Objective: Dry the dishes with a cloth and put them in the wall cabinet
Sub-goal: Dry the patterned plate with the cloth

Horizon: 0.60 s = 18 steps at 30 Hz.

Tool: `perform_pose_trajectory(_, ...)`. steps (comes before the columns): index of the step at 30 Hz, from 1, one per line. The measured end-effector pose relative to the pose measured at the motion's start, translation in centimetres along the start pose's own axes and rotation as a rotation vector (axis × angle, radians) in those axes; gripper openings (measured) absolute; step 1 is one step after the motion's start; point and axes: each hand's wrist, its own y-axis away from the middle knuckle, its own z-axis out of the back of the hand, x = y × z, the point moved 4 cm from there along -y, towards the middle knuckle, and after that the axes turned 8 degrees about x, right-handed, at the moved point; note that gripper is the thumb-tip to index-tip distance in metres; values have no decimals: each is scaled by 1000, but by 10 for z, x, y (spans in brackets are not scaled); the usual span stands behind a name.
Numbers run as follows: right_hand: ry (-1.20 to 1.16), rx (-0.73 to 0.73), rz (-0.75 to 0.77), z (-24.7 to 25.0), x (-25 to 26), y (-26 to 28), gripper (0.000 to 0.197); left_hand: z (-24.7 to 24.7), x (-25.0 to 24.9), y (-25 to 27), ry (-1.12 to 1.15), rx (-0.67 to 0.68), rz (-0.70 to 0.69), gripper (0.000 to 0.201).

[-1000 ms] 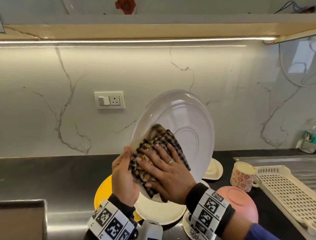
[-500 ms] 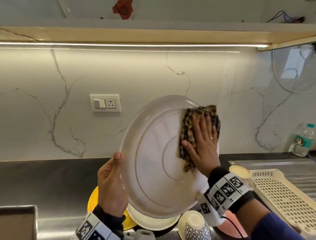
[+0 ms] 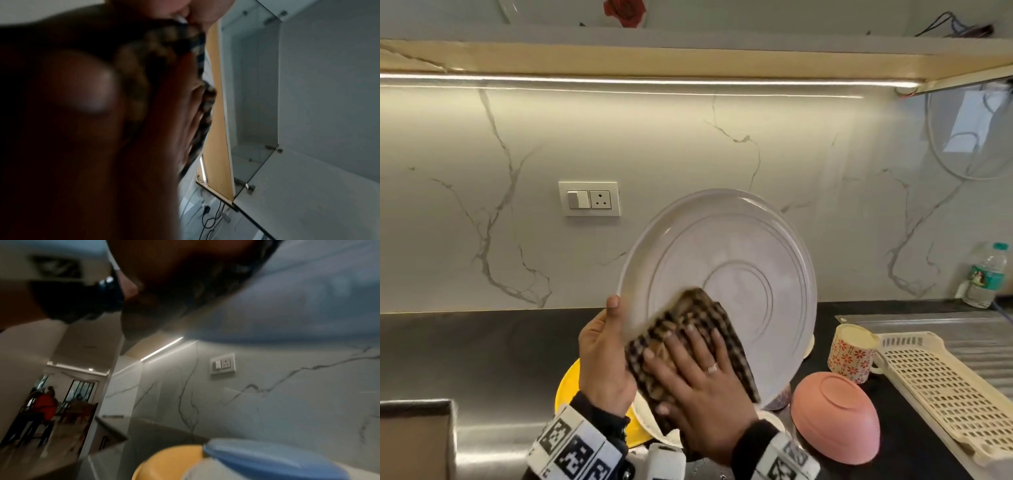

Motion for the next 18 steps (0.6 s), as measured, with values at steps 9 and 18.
perform_pose_trajectory(9,-201,8,-350,7,-100,-30,61,26,-18,12,-19,-56,-28,34)
perform_pose_trajectory(18,-928,-486,-905,-8,-115,20,80,41,-32,17,-74,40,-85,56)
